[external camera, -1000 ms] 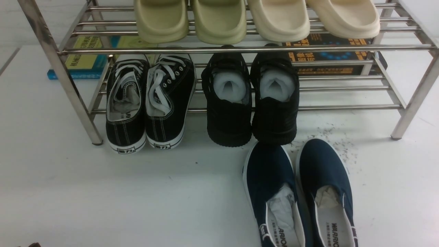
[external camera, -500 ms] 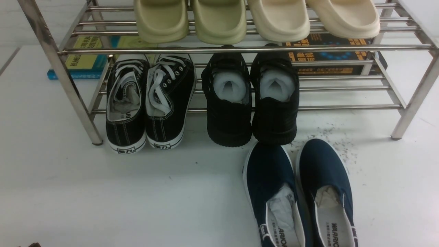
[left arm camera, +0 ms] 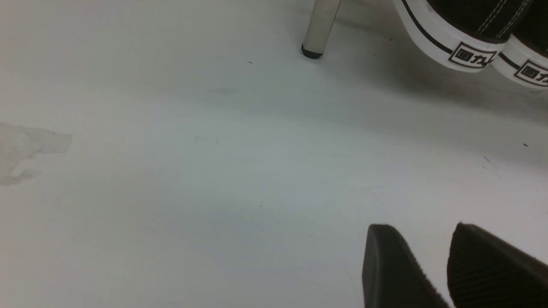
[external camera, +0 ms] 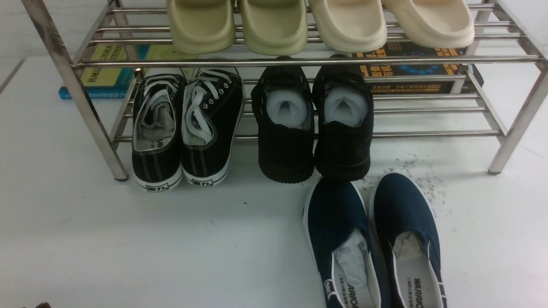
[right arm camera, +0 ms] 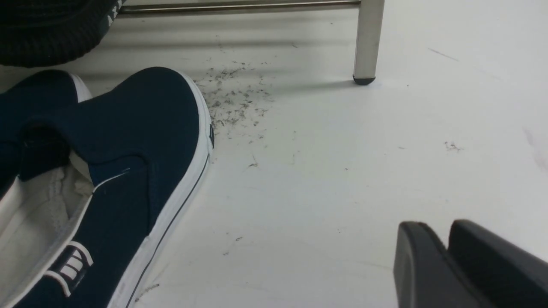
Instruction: Take the shoes off the shelf with your hand on the white table.
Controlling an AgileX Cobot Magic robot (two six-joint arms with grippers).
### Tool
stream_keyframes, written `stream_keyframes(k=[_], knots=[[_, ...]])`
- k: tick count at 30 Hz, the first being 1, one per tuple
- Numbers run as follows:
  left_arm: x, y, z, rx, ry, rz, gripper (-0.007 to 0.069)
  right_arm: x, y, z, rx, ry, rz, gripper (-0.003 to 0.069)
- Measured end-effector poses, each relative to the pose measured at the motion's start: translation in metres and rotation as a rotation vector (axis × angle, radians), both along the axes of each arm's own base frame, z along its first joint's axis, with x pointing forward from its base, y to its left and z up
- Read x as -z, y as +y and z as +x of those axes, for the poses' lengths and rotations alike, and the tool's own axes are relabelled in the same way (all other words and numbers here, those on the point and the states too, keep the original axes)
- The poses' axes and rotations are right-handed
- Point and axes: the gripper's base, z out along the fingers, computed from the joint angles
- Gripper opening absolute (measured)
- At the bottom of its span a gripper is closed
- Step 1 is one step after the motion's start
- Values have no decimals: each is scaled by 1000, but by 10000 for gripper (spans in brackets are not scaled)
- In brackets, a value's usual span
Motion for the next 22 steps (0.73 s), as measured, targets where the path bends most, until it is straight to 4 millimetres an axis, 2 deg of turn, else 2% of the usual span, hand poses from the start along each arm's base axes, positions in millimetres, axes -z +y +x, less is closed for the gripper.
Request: stream_keyframes(k=[22], knots=[[0,0,0,0,0,0,240,0,0,0,0,0,0,143]])
